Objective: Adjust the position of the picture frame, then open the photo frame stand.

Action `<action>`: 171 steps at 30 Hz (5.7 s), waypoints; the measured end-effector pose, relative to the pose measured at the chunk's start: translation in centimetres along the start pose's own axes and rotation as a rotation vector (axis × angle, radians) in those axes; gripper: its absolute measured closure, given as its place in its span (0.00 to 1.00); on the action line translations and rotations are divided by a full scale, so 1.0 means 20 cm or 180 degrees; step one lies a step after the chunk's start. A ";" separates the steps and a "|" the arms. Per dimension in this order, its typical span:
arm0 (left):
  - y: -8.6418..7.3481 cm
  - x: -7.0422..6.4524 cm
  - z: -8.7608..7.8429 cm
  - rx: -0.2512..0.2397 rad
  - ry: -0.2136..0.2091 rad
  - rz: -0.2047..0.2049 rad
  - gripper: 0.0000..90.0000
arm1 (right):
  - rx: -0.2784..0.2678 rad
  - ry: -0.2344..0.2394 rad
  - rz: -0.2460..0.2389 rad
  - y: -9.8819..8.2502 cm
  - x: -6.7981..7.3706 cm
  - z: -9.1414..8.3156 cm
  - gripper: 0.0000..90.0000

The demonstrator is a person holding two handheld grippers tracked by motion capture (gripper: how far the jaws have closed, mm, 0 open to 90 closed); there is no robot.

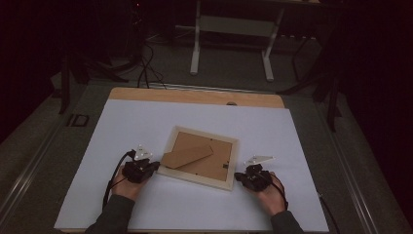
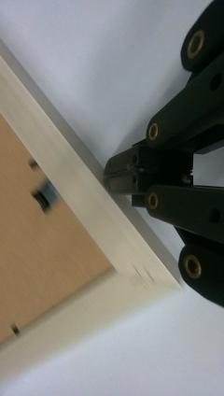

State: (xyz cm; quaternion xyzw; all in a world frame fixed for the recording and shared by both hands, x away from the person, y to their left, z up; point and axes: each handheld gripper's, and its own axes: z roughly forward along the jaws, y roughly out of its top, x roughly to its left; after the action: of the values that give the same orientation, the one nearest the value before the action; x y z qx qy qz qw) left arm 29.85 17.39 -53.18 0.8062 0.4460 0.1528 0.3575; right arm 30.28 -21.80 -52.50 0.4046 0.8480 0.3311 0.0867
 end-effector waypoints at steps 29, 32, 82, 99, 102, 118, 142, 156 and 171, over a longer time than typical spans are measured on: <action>-0.01 0.01 -0.01 -0.0072 0.0017 -0.0092 1.00 | 0.0007 0.0013 -0.0022 0.04 -0.01 0.03 1.00; -0.01 0.02 -0.01 -0.0086 -0.0002 -0.0105 1.00 | 0.0020 -0.0020 -0.0027 0.05 -0.01 0.04 1.00; -0.02 0.04 -0.02 -0.0093 0.0084 -0.0277 0.91 | -0.0185 -0.0272 0.0011 0.09 -0.04 0.08 0.99; -0.02 0.11 -0.11 -0.0394 0.0301 -0.0398 0.71 | -0.0459 -0.0335 0.0240 0.05 -0.16 -0.05 0.82; -0.01 0.11 -0.13 -0.0430 0.0377 -0.0333 0.70 | -0.0459 -0.0323 0.0243 0.04 -0.17 -0.04 0.81; 0.02 0.13 -0.22 -0.0653 0.0361 -0.0473 0.67 | -0.0517 -0.0252 0.0287 0.04 -0.19 -0.05 0.78; 0.31 0.16 -0.23 -0.0623 -0.0447 -0.0526 0.54 | -0.0580 -0.0209 0.0319 0.03 -0.21 -0.08 0.77; 0.40 0.11 -0.03 -0.0210 -0.0661 -0.0230 0.44 | -0.0612 -0.0202 0.0302 0.04 -0.21 -0.10 0.73; 0.40 0.11 0.12 0.0097 -0.1022 -0.0255 0.41 | -0.0631 -0.0220 0.0287 0.04 -0.21 -0.12 0.72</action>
State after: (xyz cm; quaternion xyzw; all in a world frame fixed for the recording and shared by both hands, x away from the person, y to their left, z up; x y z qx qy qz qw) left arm 37.25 15.31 -49.35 0.8072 0.4171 0.0009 0.4177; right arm 32.60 -25.68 -50.66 0.4429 0.7886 0.4028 0.1406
